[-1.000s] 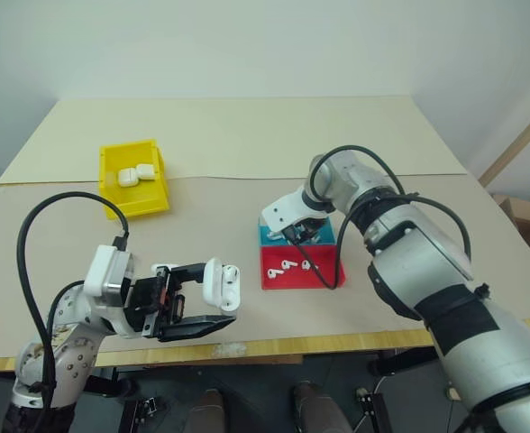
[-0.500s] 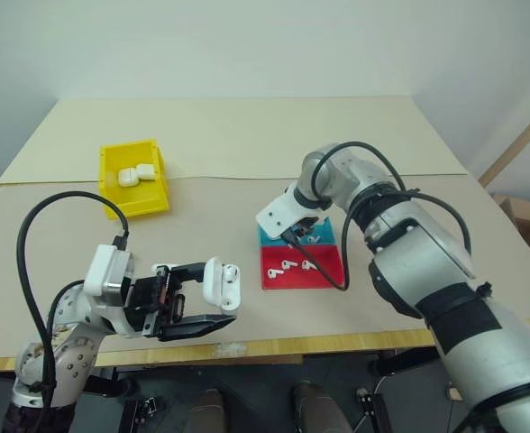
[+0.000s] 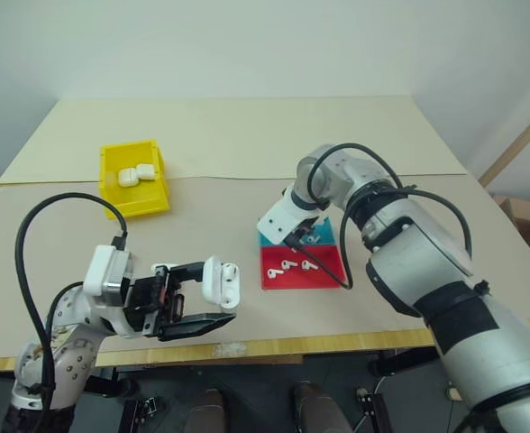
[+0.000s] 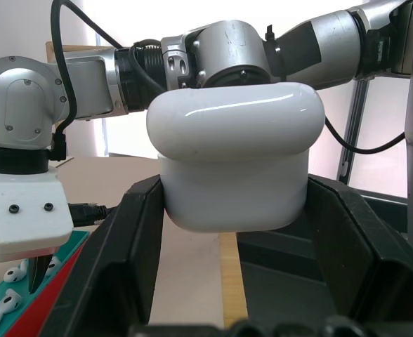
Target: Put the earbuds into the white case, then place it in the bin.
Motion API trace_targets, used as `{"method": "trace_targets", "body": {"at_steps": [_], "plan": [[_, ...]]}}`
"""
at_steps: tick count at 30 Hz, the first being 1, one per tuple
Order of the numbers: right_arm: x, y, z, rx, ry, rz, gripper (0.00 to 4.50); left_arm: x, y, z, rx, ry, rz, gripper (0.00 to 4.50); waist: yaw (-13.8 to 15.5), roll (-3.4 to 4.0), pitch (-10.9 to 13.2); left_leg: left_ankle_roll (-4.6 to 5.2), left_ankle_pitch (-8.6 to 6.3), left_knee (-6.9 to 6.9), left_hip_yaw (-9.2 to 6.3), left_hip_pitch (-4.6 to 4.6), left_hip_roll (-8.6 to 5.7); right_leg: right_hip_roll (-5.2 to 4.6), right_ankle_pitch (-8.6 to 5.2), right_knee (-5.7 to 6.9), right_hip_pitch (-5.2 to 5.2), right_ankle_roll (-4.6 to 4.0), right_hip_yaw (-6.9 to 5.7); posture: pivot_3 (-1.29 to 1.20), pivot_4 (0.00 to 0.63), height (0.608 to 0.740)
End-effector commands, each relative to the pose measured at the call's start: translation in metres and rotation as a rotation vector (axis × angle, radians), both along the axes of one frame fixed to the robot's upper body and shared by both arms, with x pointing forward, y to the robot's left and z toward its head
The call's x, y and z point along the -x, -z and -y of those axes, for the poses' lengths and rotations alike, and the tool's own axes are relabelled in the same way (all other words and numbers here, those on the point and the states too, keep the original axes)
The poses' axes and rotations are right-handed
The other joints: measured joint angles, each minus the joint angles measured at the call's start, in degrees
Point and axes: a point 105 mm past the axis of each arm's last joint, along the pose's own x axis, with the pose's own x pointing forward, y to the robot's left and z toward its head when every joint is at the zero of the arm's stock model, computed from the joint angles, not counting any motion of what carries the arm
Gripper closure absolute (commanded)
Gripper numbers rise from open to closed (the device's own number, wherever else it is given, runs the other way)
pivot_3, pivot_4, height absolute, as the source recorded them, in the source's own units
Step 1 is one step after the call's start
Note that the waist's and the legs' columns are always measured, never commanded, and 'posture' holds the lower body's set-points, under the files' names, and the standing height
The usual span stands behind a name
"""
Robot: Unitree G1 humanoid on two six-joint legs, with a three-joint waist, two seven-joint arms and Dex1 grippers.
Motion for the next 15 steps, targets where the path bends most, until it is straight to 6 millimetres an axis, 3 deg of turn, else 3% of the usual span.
{"method": "trace_targets", "body": {"at_steps": [1,15], "plan": [[-0.002,-0.008,-0.003,0.008,-0.027,0.039,2.13,0.006,-0.012,-0.002,0.004,0.007,0.054,1.73,0.00,0.00,0.00,0.00,0.00,0.00,0.00,0.00,0.00,0.00,0.00,0.00,0.00,0.00,0.00,0.00,0.150,0.740],[-0.001,-0.002,-0.005,0.015,-0.043,0.044,2.13,0.006,-0.012,0.009,0.004,0.008,0.047,1.73,0.00,0.00,0.00,0.00,0.00,0.00,0.00,0.01,0.00,0.00,0.00,0.03,0.00,-0.01,0.00,0.00,0.150,0.740]]}}
